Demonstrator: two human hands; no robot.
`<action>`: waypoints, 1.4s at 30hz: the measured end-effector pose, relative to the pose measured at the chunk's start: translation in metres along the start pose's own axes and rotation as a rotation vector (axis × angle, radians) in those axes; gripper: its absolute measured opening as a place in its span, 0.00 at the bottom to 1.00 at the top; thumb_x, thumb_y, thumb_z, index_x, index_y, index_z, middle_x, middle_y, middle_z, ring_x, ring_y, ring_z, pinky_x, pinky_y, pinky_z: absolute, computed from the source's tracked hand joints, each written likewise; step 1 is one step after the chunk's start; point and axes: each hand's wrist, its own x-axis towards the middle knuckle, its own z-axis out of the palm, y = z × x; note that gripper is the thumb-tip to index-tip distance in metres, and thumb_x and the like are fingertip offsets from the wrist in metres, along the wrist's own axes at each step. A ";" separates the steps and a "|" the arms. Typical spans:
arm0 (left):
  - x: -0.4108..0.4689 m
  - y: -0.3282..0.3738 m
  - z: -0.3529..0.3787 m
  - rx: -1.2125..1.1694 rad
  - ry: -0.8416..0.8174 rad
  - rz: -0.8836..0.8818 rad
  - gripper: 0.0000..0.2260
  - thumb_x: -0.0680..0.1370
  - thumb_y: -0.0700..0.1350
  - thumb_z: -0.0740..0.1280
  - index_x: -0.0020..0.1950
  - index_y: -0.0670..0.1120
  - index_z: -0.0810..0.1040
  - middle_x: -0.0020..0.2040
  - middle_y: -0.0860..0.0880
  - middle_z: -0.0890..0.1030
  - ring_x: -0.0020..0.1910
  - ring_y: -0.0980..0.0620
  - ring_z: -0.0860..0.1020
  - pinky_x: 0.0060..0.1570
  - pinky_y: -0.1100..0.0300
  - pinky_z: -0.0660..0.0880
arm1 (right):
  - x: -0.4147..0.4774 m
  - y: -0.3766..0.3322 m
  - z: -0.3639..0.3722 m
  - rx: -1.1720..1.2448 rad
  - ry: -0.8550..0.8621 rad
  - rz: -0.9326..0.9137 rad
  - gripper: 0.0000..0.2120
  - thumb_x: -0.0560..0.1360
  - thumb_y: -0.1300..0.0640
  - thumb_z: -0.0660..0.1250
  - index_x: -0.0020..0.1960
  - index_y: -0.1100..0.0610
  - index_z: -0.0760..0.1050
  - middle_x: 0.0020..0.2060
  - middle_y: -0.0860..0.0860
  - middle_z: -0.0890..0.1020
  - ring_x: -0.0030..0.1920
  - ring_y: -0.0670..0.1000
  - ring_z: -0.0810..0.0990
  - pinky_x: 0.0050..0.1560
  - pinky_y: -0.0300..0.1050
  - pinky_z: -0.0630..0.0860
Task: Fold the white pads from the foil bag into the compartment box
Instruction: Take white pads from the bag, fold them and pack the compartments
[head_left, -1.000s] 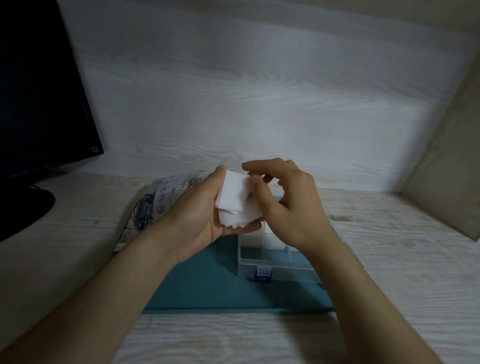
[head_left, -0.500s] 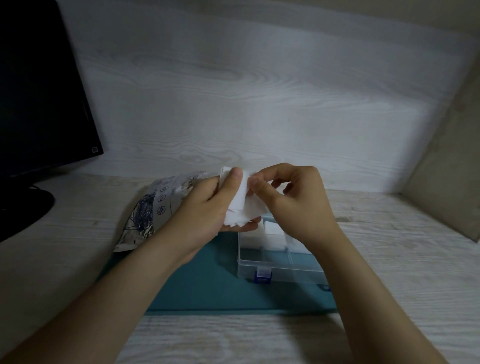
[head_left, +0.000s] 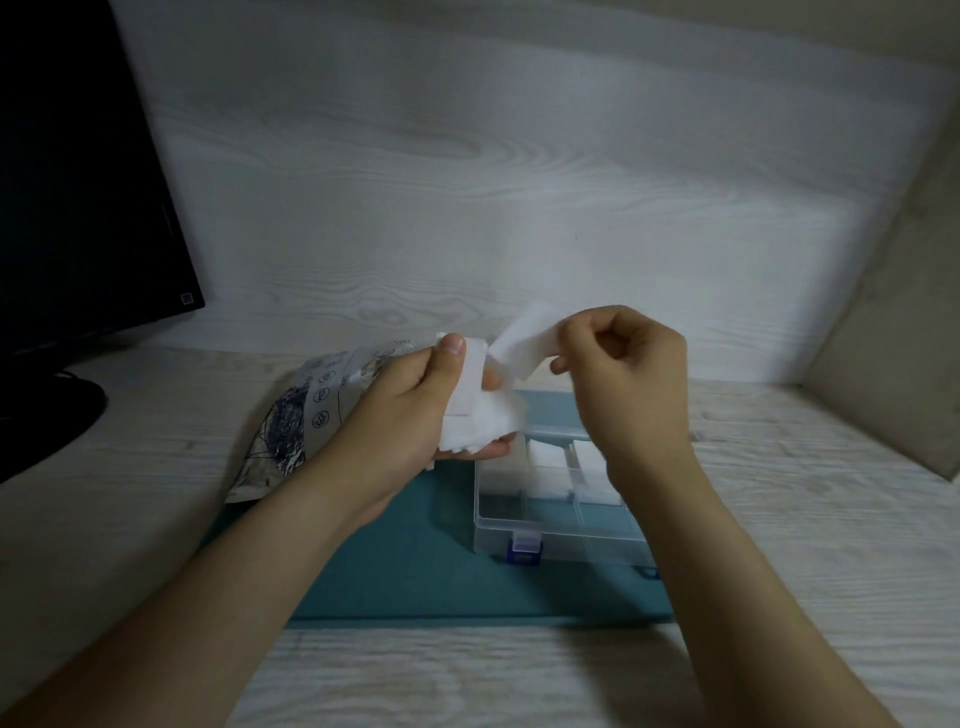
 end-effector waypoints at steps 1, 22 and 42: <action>0.001 0.000 -0.001 0.006 -0.003 -0.007 0.22 0.89 0.54 0.54 0.55 0.37 0.78 0.45 0.33 0.86 0.37 0.39 0.87 0.27 0.66 0.74 | 0.002 -0.002 -0.004 0.055 0.030 0.005 0.07 0.75 0.61 0.68 0.42 0.59 0.83 0.34 0.53 0.85 0.36 0.49 0.84 0.39 0.43 0.79; 0.005 -0.004 -0.004 -0.028 -0.172 -0.178 0.19 0.86 0.43 0.53 0.63 0.35 0.80 0.56 0.31 0.84 0.51 0.37 0.83 0.56 0.38 0.83 | -0.009 0.000 0.001 -0.398 -0.410 -0.308 0.24 0.68 0.47 0.73 0.64 0.43 0.81 0.54 0.37 0.84 0.56 0.42 0.79 0.56 0.36 0.74; 0.016 -0.031 -0.004 0.331 0.138 0.208 0.10 0.86 0.38 0.63 0.56 0.48 0.83 0.62 0.51 0.82 0.54 0.49 0.85 0.52 0.46 0.85 | 0.019 0.018 -0.022 0.029 -0.090 0.137 0.13 0.76 0.67 0.67 0.50 0.54 0.87 0.44 0.51 0.88 0.44 0.52 0.87 0.42 0.44 0.81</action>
